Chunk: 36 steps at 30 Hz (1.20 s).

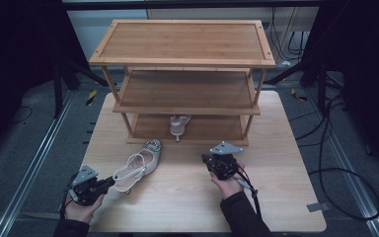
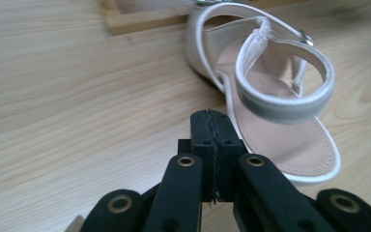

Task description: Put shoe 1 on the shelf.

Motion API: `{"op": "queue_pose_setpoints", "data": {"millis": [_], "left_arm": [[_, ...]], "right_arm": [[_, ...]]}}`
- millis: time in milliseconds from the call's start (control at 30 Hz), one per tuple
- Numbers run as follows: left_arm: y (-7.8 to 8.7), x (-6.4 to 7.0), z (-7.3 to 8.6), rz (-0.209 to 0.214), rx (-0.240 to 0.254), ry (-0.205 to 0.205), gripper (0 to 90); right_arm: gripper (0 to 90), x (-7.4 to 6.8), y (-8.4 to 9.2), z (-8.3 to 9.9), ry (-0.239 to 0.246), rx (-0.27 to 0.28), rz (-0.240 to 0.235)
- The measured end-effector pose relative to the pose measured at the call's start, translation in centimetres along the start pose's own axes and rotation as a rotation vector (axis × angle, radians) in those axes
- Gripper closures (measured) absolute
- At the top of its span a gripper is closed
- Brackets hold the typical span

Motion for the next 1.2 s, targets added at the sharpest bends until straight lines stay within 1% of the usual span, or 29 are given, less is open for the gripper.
{"op": "queue_pose_setpoints", "data": {"millis": [133, 200, 267, 367, 400, 467, 567, 767, 833, 867, 933, 1033, 1133, 1200], "left_arm": [[-0.8, 2.1, -0.1, 0.034, -0.011, -0.031, 89.1], [-1.3, 3.1, -0.2, 0.05, -0.009, -0.027, 89.0], [-1.6, 4.0, -0.3, 0.066, -0.015, -0.035, 89.0], [-2.3, 5.1, -0.5, 0.09, -0.01, -0.032, 89.0], [-2.6, 5.4, -0.6, 0.099, -0.007, -0.025, 89.0], [-3.1, 5.9, -0.8, 0.102, -0.007, -0.026, 89.1], [-3.8, 6.6, -1.1, 0.097, -0.009, -0.045, 89.0], [-5.5, 7.4, -2.1, 0.104, 0.0, -0.07, 89.0], [-5.8, 7.7, -2.3, 0.11, 0.001, -0.081, 89.0], [-5.8, 7.7, -2.4, 0.108, -0.002, -0.089, 89.0], [-5.6, 7.6, -2.3, 0.102, -0.002, -0.094, 88.9], [-4.5, 6.9, -2.3, 0.094, 0.008, -0.092, 88.3], [-2.9, 5.6, -2.1, 0.05, 0.016, -0.098, 86.2], [-1.7, 4.3, -1.8, 0.023, 0.029, -0.068, 85.6]], "right_arm": [[89.0, 0.6, 0.9, 1.0, -0.013, -0.006, 0.015], [88.9, 0.9, 1.3, 1.4, -0.017, -0.01, 0.019], [88.9, 1.1, 1.6, 1.8, -0.025, -0.015, 0.024], [88.9, 1.3, 2.0, 2.1, -0.029, -0.009, 0.026], [88.8, 1.4, 2.1, 2.1, -0.026, -0.007, 0.024], [88.6, 1.3, 2.3, 2.1, -0.026, 0.002, 0.021], [88.3, 1.2, 2.3, 2.0, -0.025, 0.008, 0.017], [87.3, 1.1, 1.8, 1.8, -0.032, 0.016, 0.006], [86.8, 1.1, 1.6, 1.7, -0.025, 0.019, 0.009], [86.6, 1.0, 1.6, 1.6, -0.03, 0.022, 0.004], [85.2, 0.9, 1.5, 1.5, -0.027, 0.027, -0.002], [81.7, 0.6, 1.5, 1.3, -0.018, 0.039, -0.013], [77.2, 0.2, 1.6, 1.0, -0.005, 0.055, -0.031], [73.5, -0.2, 1.7, 0.7, 0.001, 0.063, -0.049]]}}
Point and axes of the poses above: each handheld gripper's, and its own axes: y roughly backward along the jaws, z roughly out of its underside, x roughly to its right, the point moved 2 cm from there along -y, roughly forward along the jaws, and after that the axes turned 2 degrees about y, right-handed, at the moved point
